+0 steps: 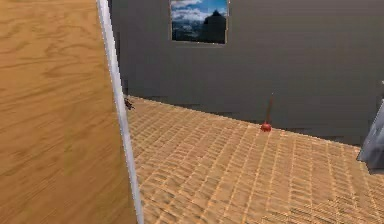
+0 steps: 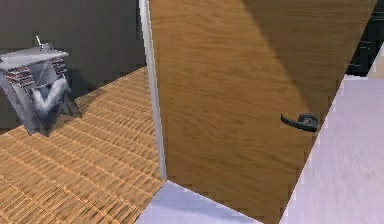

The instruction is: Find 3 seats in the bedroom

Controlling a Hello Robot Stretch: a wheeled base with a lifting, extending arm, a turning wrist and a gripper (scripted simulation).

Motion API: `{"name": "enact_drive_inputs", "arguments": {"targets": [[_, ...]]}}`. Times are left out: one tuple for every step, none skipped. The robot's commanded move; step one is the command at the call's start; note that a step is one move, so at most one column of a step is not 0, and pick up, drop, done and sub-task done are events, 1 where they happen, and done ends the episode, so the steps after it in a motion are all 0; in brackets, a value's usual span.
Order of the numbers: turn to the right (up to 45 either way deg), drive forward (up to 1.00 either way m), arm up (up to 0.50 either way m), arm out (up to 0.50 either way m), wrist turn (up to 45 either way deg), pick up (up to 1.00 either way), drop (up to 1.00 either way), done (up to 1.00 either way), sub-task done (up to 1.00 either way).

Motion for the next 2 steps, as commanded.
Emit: {"name": "enact_drive_inputs", "arguments": {"targets": [[18.0, 0.0, 0.0, 0.0, 0.0, 0.0, 0.0, 0.0, 0.0], [0.0, 1.0, 0.0, 0.0, 0.0, 0.0, 0.0, 0.0, 0.0]]}}
